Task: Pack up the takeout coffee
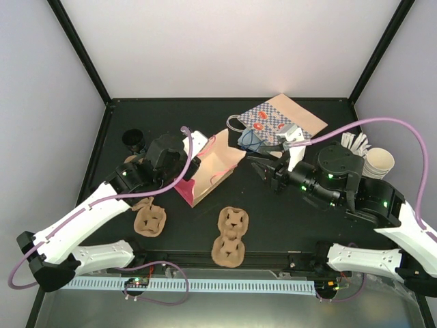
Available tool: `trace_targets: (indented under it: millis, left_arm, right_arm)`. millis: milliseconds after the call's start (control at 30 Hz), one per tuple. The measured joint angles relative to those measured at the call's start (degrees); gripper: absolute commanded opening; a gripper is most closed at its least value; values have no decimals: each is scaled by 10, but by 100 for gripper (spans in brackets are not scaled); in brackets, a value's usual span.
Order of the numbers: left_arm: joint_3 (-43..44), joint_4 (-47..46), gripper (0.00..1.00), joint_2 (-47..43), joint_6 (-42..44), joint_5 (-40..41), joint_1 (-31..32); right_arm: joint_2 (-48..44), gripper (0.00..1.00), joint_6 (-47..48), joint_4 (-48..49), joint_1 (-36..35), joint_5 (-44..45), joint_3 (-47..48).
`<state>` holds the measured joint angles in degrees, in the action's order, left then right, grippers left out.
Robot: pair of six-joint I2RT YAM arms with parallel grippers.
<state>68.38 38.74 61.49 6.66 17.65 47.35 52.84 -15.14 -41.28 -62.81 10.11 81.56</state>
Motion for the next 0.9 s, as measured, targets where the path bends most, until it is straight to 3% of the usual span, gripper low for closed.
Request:
trace_targets:
  millis: [267, 633, 900]
  left_arm:
    - [-3, 0, 2, 0, -17, 14, 0]
    - [-3, 0, 1, 4, -74, 74, -15]
    - [16, -1, 2, 32, -129, 51, -48]
  right_arm:
    - [-4, 47, -25, -34, 2, -1, -16]
    - [-5, 53, -80, -108, 2, -17, -180]
    - [58, 53, -78, -100, 2, -62, -231]
